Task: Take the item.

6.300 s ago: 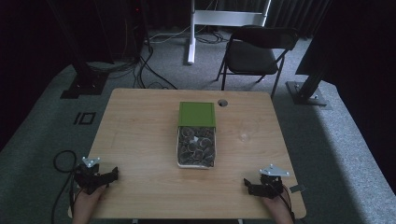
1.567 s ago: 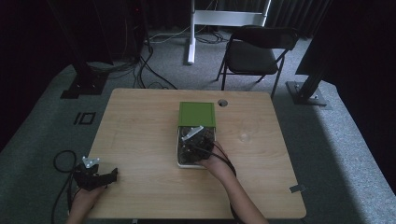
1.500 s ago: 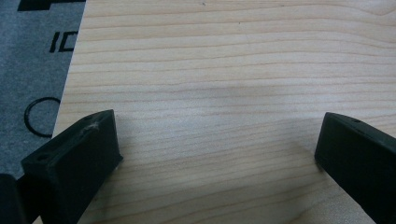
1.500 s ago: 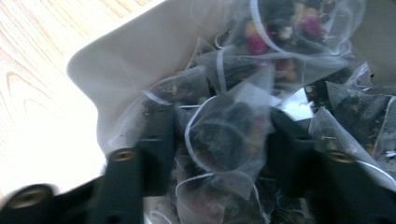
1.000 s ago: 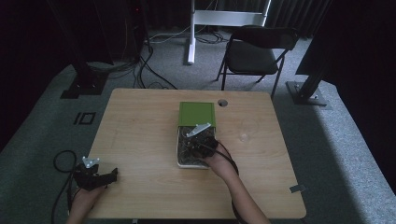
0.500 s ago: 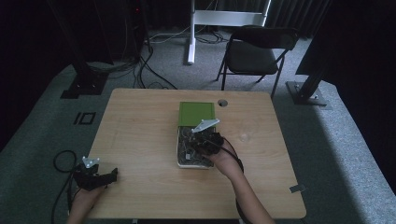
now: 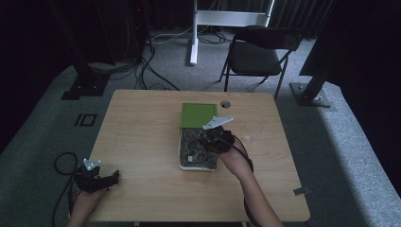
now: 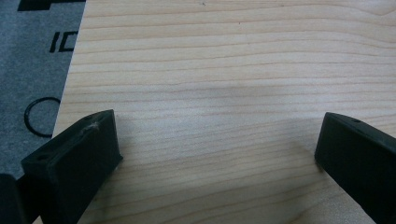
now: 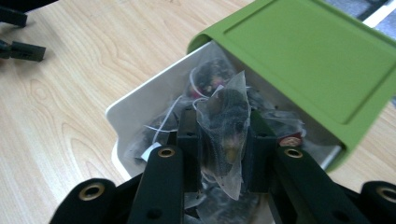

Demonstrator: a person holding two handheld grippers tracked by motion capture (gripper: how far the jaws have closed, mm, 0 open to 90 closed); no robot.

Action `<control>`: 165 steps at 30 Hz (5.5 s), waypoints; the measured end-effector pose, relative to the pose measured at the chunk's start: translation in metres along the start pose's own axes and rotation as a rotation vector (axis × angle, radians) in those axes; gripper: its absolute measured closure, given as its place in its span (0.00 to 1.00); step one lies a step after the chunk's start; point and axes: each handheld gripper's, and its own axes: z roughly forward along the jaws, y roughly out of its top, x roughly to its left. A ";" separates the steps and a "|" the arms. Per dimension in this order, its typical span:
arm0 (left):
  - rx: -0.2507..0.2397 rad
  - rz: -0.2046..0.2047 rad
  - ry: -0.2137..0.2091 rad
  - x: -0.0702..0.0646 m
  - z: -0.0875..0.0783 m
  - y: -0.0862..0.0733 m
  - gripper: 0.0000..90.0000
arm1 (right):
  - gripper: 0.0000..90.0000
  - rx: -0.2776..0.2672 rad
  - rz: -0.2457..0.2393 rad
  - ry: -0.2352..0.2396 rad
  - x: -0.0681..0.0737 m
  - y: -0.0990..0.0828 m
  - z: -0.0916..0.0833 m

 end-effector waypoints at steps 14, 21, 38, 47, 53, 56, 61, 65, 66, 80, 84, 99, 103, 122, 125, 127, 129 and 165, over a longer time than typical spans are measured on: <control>0.001 0.000 0.000 0.000 0.000 0.000 0.00 | 0.82 -0.031 0.046 -0.032 -0.022 -0.007 -0.020; 0.000 0.000 0.000 0.000 0.000 0.000 0.00 | 0.83 -0.047 0.075 -0.044 -0.034 -0.012 -0.028; 0.001 0.001 0.000 0.000 0.000 0.000 0.00 | 0.83 -0.063 0.152 -0.115 -0.070 -0.030 -0.046; 0.000 0.001 0.001 0.000 0.000 0.000 0.00 | 0.83 -0.093 0.219 -0.184 -0.092 -0.042 -0.055; 0.000 0.000 0.000 0.000 0.000 0.000 0.00 | 0.83 -0.105 0.265 -0.221 -0.108 -0.052 -0.057; 0.000 0.000 0.000 0.000 0.000 0.000 0.00 | 0.83 -0.092 0.276 -0.235 -0.112 -0.056 -0.055; 0.000 0.000 0.000 0.000 0.000 0.000 0.00 | 0.83 -0.090 0.314 -0.265 -0.123 -0.062 -0.054; 0.000 0.000 0.000 0.000 0.000 0.000 0.00 | 0.83 -0.079 0.344 -0.278 -0.133 -0.068 -0.051; 0.000 0.000 0.000 0.000 0.000 0.000 0.00 | 0.83 -0.075 0.355 -0.281 -0.136 -0.069 -0.050; 0.001 0.000 0.000 0.000 0.000 0.000 0.00 | 0.83 -0.009 0.437 -0.289 -0.162 -0.075 -0.026; 0.000 0.000 0.000 0.000 0.000 0.000 0.00 | 0.81 0.010 0.445 -0.275 -0.164 -0.078 -0.019; 0.000 0.000 0.000 0.000 0.000 0.000 0.00 | 0.38 -0.029 0.508 -0.256 -0.164 -0.078 -0.027; 0.000 0.000 0.000 0.000 0.000 0.000 0.00 | 0.32 -0.033 0.507 -0.258 -0.162 -0.081 -0.030; 0.001 0.000 0.000 0.000 0.000 0.000 0.00 | 0.19 -0.070 0.525 -0.249 -0.138 -0.128 -0.043; 0.001 0.000 0.000 0.000 0.000 0.000 0.00 | 0.16 -0.071 0.518 -0.241 -0.131 -0.134 -0.044; 0.000 0.000 0.000 0.000 0.000 0.000 0.00 | 0.15 -0.063 0.510 -0.238 -0.126 -0.139 -0.043; 0.000 0.000 0.000 0.000 0.000 0.000 0.00 | 0.15 -0.066 0.513 -0.232 -0.123 -0.143 -0.043; 0.002 0.001 0.000 0.000 0.000 0.000 0.00 | 0.15 0.035 0.474 -0.238 -0.089 -0.225 -0.034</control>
